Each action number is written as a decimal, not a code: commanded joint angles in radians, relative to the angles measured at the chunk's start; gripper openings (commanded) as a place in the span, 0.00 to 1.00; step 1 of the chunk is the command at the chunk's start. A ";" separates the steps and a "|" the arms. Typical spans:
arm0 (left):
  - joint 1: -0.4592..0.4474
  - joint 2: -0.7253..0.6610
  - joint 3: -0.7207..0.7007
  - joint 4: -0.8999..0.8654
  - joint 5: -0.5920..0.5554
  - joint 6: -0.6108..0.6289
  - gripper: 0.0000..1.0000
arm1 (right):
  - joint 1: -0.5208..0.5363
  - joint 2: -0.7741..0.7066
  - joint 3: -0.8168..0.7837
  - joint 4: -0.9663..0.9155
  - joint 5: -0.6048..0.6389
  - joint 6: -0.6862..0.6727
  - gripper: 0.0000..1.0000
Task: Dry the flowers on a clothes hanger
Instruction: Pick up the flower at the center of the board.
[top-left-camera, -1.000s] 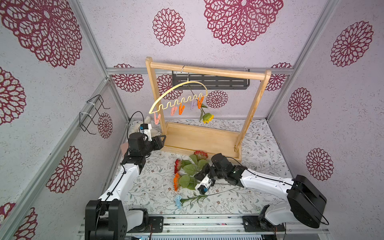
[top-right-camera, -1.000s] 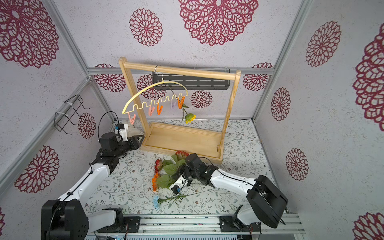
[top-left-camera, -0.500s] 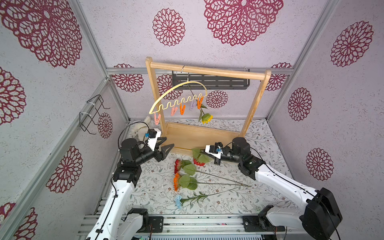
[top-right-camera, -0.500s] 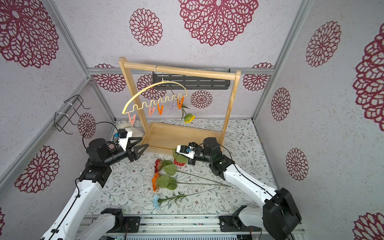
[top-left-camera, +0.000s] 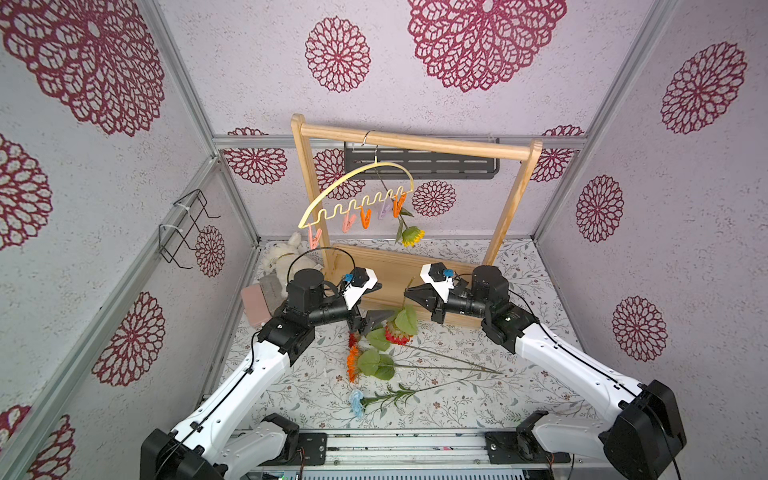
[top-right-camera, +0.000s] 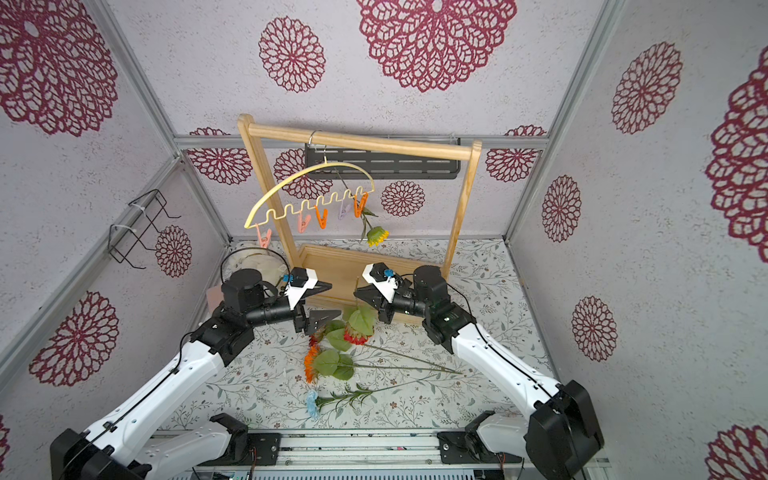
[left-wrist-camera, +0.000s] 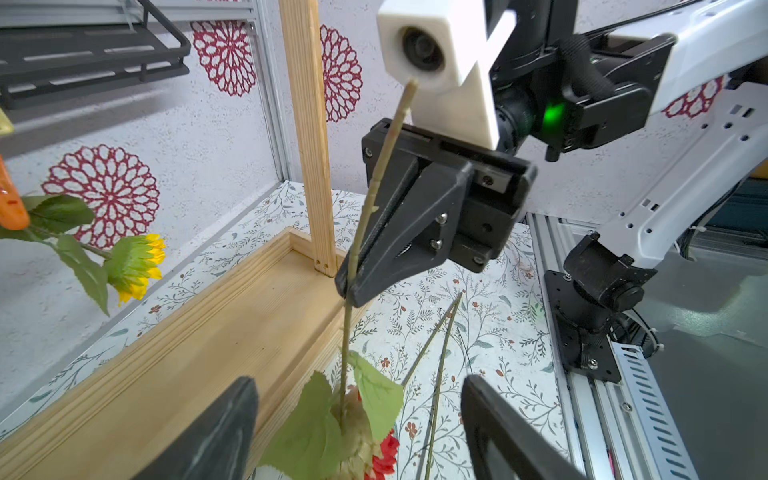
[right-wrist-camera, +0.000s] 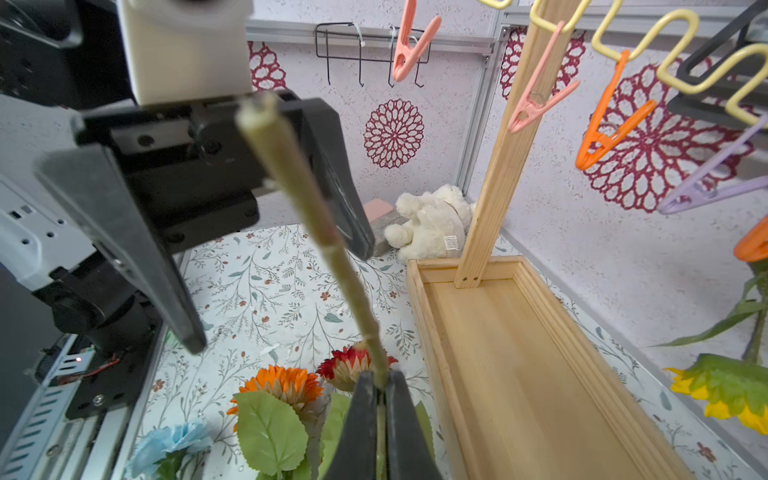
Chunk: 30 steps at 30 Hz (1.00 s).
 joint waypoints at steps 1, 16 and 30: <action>-0.013 0.052 0.030 0.000 -0.031 0.018 0.77 | -0.003 -0.033 0.038 0.029 -0.040 0.068 0.00; -0.044 0.194 0.076 0.071 0.087 -0.030 0.54 | -0.005 -0.009 0.061 0.016 -0.072 0.066 0.00; -0.046 0.220 0.094 0.085 0.148 0.006 0.11 | -0.005 0.008 0.080 0.019 -0.092 0.090 0.00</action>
